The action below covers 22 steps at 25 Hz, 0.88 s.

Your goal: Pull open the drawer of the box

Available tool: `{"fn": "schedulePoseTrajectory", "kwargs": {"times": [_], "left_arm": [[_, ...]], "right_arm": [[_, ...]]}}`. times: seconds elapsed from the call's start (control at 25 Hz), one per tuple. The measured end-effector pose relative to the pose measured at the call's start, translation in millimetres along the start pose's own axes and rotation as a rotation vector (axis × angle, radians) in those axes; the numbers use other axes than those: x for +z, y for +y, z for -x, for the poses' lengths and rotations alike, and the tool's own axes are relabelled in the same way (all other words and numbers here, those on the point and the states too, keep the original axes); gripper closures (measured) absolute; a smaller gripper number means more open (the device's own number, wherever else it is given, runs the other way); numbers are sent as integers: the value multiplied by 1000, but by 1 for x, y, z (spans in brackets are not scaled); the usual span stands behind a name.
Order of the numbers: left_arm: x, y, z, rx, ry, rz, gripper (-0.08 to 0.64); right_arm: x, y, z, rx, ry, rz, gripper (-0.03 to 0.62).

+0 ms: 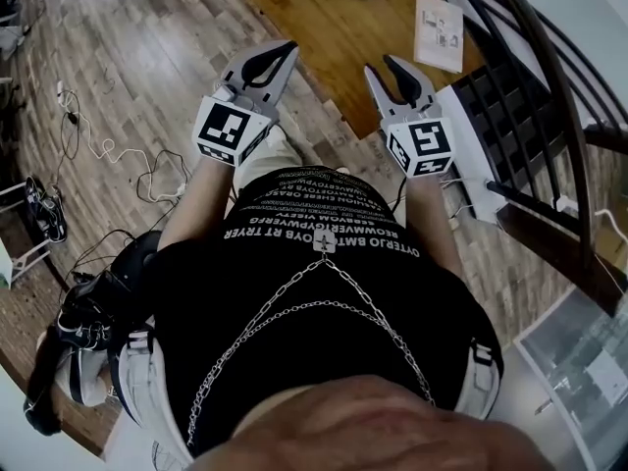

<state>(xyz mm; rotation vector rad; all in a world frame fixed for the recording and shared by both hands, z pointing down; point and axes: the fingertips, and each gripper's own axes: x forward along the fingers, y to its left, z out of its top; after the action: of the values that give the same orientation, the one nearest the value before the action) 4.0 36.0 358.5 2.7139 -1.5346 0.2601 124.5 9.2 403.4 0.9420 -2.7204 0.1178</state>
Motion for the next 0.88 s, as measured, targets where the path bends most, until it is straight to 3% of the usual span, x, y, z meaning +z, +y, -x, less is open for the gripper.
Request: {"fn": "schedulePoseTrajectory", "kwargs": {"times": [0.44, 0.64, 0.88], "left_arm": [[-12, 95, 6, -60, -10, 17, 554], [-15, 132, 17, -80, -25, 11, 554], [-23, 150, 20, -108, -29, 19, 554]], "right_arm": [[19, 32, -87, -46, 35, 3, 459], [37, 48, -111, -67, 5, -36, 460], [36, 53, -124, -99, 13, -59, 460]]}}
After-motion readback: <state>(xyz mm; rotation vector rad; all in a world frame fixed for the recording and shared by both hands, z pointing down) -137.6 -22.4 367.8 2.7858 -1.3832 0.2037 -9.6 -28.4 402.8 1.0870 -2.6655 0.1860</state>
